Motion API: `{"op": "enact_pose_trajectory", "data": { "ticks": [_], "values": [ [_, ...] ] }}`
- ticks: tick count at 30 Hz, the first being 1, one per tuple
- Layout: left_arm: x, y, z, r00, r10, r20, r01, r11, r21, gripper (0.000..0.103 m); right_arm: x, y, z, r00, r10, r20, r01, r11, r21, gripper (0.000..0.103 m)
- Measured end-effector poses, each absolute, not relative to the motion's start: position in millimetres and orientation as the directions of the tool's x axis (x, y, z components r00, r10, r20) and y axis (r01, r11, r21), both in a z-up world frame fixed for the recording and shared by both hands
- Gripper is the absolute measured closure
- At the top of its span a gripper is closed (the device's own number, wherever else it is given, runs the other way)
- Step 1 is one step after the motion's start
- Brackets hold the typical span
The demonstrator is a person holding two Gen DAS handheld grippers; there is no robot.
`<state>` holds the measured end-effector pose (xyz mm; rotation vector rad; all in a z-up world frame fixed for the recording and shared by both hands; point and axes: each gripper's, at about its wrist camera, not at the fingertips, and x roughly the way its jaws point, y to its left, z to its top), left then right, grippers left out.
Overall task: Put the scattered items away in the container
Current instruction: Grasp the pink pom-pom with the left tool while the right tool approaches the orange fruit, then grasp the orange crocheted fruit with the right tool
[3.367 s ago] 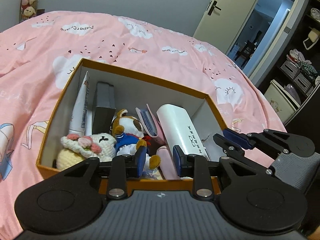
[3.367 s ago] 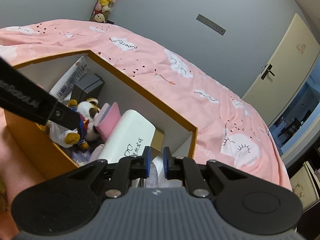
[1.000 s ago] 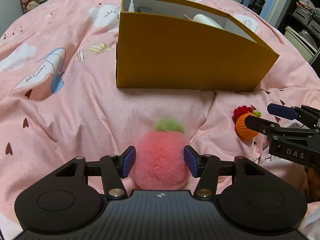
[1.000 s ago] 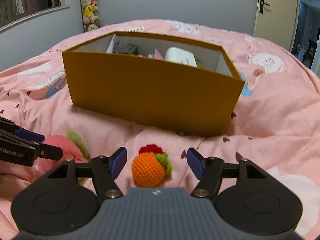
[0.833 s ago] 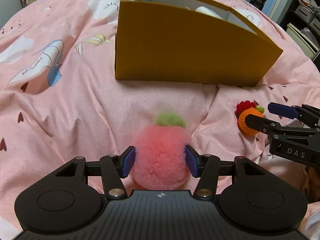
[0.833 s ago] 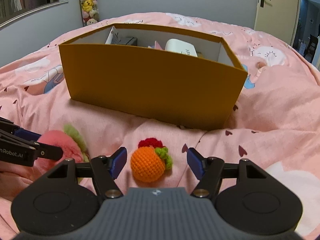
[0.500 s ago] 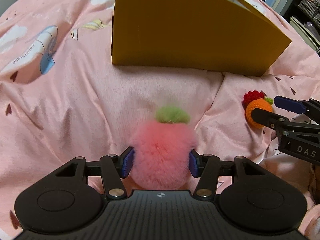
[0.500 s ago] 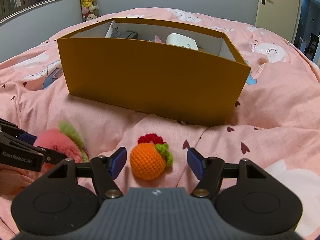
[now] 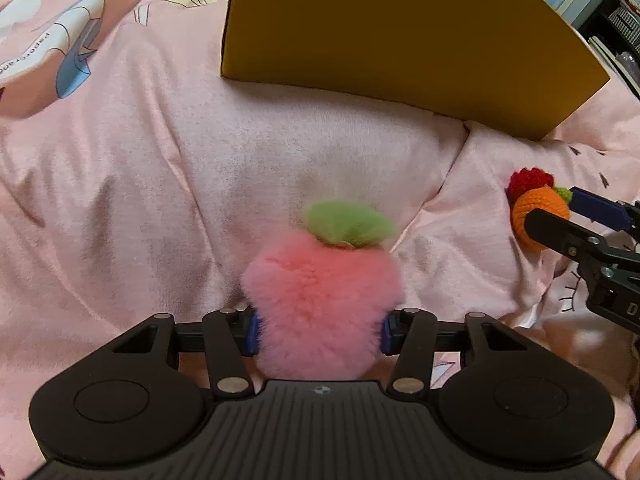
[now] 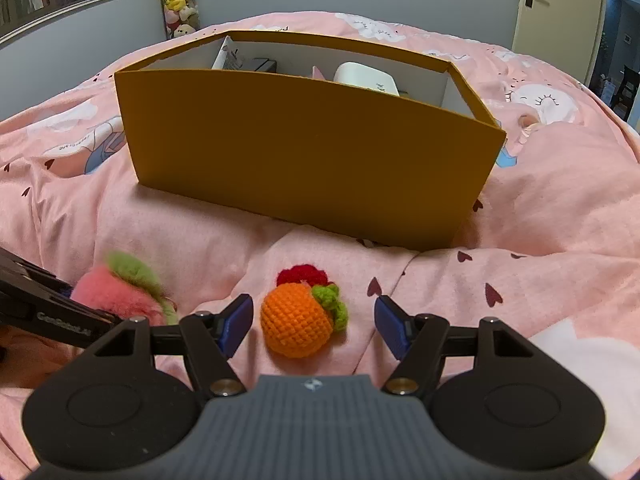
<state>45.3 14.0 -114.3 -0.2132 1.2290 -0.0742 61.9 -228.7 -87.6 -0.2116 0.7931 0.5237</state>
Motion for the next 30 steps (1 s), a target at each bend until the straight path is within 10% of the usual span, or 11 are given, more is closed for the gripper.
{"op": "enact_pose_trajectory", "data": {
  "ticks": [20,30],
  "values": [
    [31,21,-103,0.422,-0.174,-0.89,-0.086,0.969,-0.231,0.054,68,-224,-99,0.533,0.371,-0.761,-0.549,0.836,0.023,0.051],
    [42,31,-111,0.407,-0.203,-0.89,-0.157,0.945,-0.287,0.042,83,-219,-111,0.489,0.366,-0.791,-0.547,0.835,0.048,0.049]
  ]
}}
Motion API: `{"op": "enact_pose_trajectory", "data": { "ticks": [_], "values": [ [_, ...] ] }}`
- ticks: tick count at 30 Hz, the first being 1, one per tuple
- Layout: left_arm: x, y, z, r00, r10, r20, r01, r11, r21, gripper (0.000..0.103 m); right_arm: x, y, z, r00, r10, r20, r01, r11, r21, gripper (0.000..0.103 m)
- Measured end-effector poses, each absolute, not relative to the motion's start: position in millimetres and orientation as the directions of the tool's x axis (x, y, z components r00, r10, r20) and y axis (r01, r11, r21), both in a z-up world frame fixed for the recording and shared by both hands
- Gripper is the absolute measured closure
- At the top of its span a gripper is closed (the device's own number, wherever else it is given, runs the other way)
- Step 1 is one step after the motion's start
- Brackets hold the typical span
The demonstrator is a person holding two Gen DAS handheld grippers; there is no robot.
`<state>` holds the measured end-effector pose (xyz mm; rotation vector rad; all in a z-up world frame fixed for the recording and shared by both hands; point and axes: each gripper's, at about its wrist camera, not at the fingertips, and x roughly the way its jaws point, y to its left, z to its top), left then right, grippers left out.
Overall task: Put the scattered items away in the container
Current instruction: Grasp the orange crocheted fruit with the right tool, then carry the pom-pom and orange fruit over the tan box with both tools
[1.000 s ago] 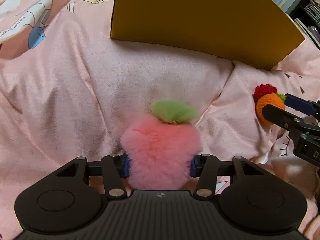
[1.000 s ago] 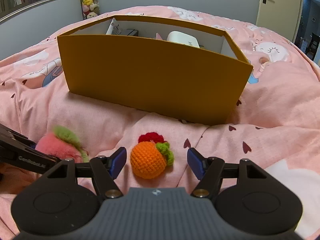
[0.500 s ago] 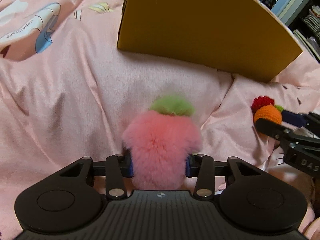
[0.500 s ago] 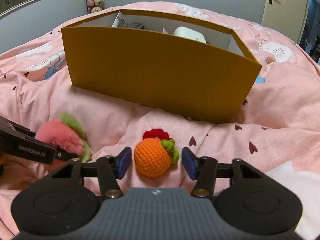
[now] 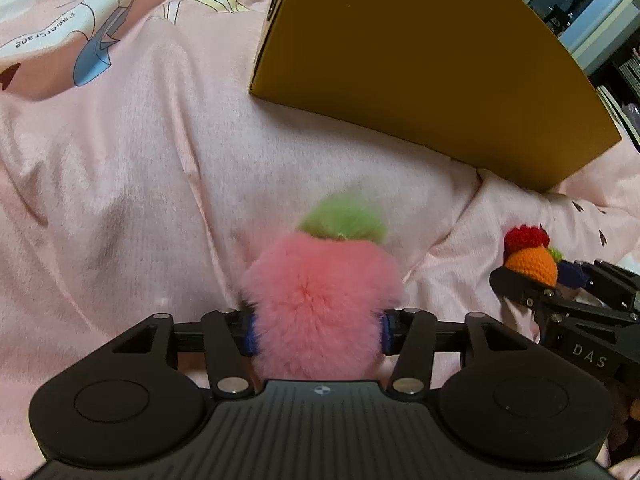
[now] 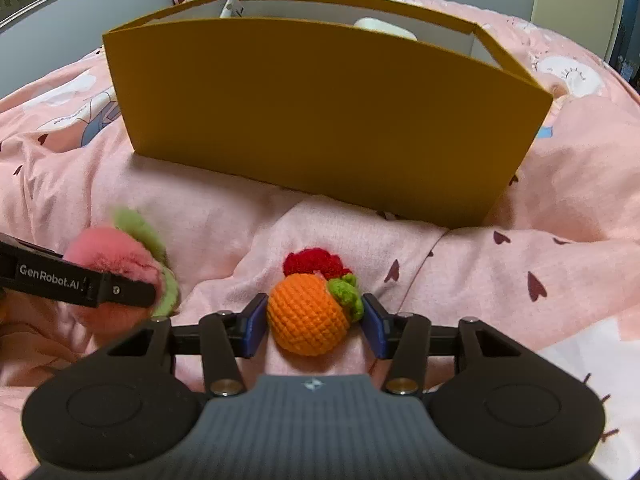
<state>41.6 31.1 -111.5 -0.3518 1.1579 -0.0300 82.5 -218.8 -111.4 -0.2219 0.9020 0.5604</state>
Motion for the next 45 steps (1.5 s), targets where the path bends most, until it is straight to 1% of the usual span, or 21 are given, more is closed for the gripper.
{"op": "enact_pose_trajectory", "data": {
  "ticks": [3,4,6,9,16,23,24,27,28,31,35,45],
  "values": [
    [44,33,-114,0.406,-0.205,-0.891,-0.168,0.941,-0.293,0.041,88,-219,-115,0.474,0.37,-0.799,-0.542,0.838,0.067,0.049],
    [44,33,-115,0.408,-0.202,-0.89,-0.167,0.942,-0.291,0.042,89,-219,-116,0.47,0.369,-0.802,-0.541,0.838,0.069,0.049],
    [42,32,-114,0.408,-0.193,-0.892,-0.169,0.944,-0.282,0.047,90,-217,-117,0.466,0.364,-0.806,-0.542,0.838,0.065,0.05],
    [38,31,-112,0.418,-0.18,-0.89,-0.171,0.947,-0.272,0.051,88,-217,-117,0.474,0.359,-0.804,-0.542,0.838,0.054,0.053],
    [24,32,-100,0.462,-0.172,-0.87,-0.165,0.947,-0.275,0.053,79,-225,-108,0.507,0.377,-0.775,-0.538,0.841,0.057,0.054],
    [7,36,-78,0.537,-0.161,-0.828,-0.156,0.946,-0.285,0.053,68,-235,-94,0.554,0.411,-0.724,-0.535,0.842,0.068,0.054],
    [8,19,-77,0.545,-0.16,-0.823,-0.153,0.946,-0.285,0.053,67,-236,-91,0.56,0.418,-0.716,-0.536,0.841,0.071,0.054],
    [8,16,-60,0.573,-0.157,-0.804,-0.138,0.949,-0.283,0.053,59,-236,-84,0.574,0.433,-0.695,-0.54,0.838,0.076,0.054],
    [21,20,-66,0.581,-0.154,-0.799,-0.135,0.95,-0.281,0.053,58,-237,-81,0.578,0.439,-0.687,-0.542,0.837,0.078,0.054],
    [19,20,-56,0.606,-0.145,-0.782,-0.123,0.955,-0.272,0.053,59,-235,-74,0.59,0.45,-0.67,-0.55,0.832,0.074,0.054],
    [14,20,-41,0.642,-0.162,-0.749,-0.094,0.953,-0.287,0.053,56,-237,-60,0.61,0.469,-0.639,-0.563,0.824,0.067,0.054],
    [29,6,21,0.739,-0.171,-0.652,-0.011,0.964,-0.265,0.053,62,-238,-5,0.694,0.515,-0.504,-0.591,0.806,0.01,0.054]
  ]
}}
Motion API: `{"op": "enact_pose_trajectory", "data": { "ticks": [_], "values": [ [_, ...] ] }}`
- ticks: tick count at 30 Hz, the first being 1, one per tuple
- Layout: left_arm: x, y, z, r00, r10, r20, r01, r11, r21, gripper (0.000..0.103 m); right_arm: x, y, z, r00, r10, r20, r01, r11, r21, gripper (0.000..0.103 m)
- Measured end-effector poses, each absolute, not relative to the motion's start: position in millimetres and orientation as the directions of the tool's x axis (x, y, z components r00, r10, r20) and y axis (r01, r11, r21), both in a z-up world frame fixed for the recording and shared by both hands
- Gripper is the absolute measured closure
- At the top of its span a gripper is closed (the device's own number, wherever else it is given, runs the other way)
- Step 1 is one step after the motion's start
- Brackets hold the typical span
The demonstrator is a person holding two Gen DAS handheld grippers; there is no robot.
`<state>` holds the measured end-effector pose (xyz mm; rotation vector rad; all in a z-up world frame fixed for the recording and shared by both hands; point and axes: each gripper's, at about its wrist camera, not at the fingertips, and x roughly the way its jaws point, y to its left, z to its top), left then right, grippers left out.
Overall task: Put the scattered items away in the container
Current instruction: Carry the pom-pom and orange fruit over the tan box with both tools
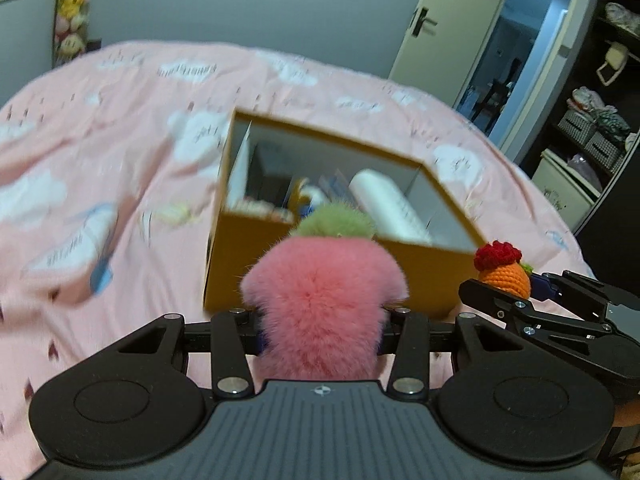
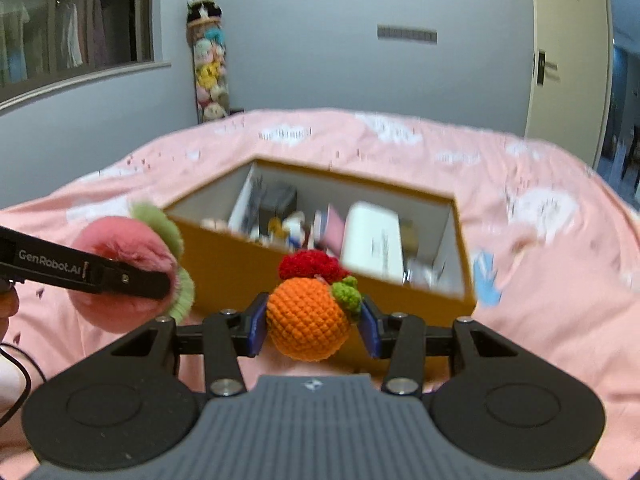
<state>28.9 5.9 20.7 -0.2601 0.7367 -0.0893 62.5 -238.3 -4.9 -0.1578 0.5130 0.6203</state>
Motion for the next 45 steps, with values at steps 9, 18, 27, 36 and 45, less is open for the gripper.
{"op": "enact_pose_trajectory", "data": {
  "ticks": [9,18,27,36,45],
  "values": [
    [67,-3,55,0.813,-0.155,-0.561,0.026,0.973,-0.231,0.053,86,-232,29,0.756,0.518,-0.4,-0.582,0.812,-0.047,0.054],
    [113,-11,51,0.816,-0.144,-0.56,0.023,0.976,-0.218,0.053,118,-217,37,0.784,0.499,-0.369,-0.565,0.82,-0.093,0.054],
    [154,-17,31,0.795,-0.137,-0.591,0.014,0.978,-0.208,0.053,154,-195,24,0.789,0.468,-0.399,-0.559,0.816,-0.147,0.054],
    [175,-23,5,0.763,-0.099,-0.639,-0.018,0.985,-0.174,0.053,179,-182,-1,0.779,0.427,-0.459,-0.548,0.819,-0.17,0.054],
    [179,-23,-9,0.736,-0.064,-0.674,-0.035,0.991,-0.133,0.053,188,-183,-21,0.77,0.396,-0.501,-0.541,0.821,-0.183,0.054]
  ]
}}
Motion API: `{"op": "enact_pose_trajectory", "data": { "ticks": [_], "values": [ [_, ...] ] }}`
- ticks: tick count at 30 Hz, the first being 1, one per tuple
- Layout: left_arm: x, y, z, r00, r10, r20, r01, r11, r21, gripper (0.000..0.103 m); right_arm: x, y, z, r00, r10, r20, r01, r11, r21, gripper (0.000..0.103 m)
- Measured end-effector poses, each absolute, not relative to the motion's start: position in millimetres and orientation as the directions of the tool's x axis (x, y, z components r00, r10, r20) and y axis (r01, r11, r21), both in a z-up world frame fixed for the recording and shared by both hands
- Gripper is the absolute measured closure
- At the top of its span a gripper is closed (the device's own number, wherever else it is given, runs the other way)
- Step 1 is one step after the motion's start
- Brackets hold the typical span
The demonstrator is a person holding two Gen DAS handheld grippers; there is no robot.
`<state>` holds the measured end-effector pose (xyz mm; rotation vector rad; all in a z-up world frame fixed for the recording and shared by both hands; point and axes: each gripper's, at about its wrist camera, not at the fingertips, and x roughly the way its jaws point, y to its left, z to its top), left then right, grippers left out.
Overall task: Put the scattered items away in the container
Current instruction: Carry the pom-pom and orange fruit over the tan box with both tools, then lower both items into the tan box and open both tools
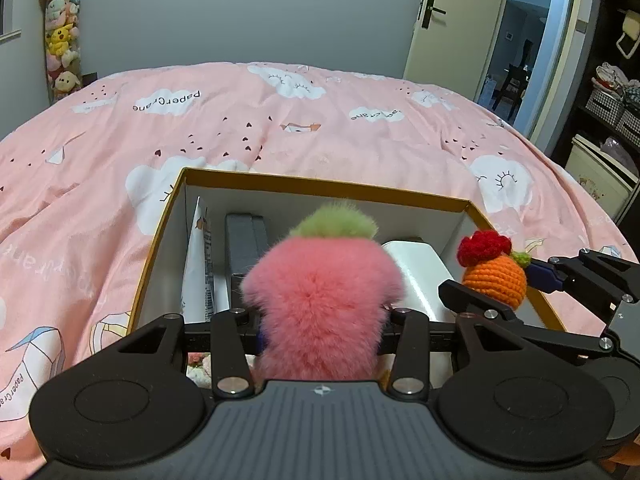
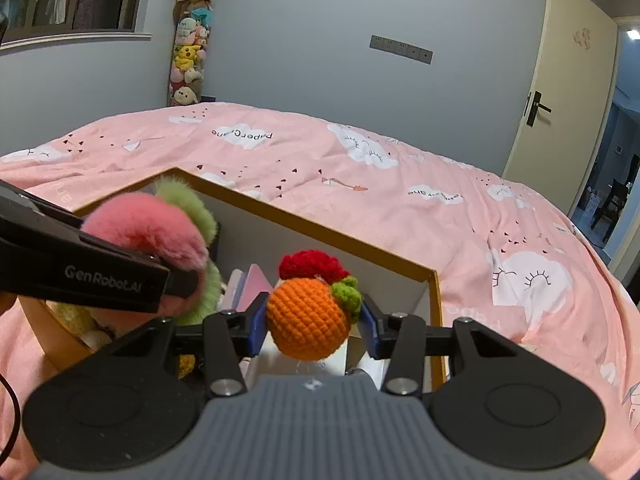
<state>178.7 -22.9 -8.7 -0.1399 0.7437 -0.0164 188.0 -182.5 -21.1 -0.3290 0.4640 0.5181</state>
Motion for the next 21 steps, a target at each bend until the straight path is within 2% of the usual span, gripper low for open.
{"op": "enact_pose_trajectory", "data": {
  "ticks": [13,21],
  "values": [
    [189,-22,-21,0.704,-0.032,-0.71,-0.057,0.993,-0.101,0.049,187,-178,-28,0.748,0.409,-0.523,-0.576,0.791,-0.205,0.054],
    [187,-22,-19,0.712,-0.017,-0.702,-0.054,0.995,-0.078,0.036,186,-180,-30,0.737,0.409,-0.537,-0.583,0.788,-0.199,0.053]
  ]
}}
